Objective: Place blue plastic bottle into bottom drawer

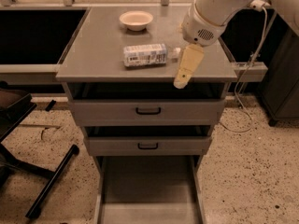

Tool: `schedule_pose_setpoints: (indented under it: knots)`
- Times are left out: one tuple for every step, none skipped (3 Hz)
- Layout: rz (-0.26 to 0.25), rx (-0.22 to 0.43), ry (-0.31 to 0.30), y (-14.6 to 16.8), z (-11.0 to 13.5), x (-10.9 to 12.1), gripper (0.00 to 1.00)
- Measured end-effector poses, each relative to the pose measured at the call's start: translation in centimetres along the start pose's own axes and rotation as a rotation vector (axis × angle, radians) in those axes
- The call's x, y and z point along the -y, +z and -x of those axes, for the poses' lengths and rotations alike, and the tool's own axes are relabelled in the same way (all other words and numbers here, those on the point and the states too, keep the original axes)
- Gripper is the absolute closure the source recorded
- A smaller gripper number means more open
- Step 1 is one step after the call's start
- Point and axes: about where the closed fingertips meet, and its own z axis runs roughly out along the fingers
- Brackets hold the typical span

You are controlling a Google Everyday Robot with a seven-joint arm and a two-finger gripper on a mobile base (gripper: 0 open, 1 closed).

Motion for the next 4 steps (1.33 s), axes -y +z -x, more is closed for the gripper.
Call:
schedule_pose_setpoints:
  knots:
    - [-0.029, 0.016, -0.031, 1.8, 1.6, 2.4, 0.0]
    - [-0.047, 0.038, -0.069, 4.1, 3.5, 5.2, 0.0]
    - [-0.028, 0.054, -0.094, 7.1, 4.9, 8.1, 0.0]
    - [0.014, 0.086, -0.087, 9.5, 5.2, 10.4, 0.0]
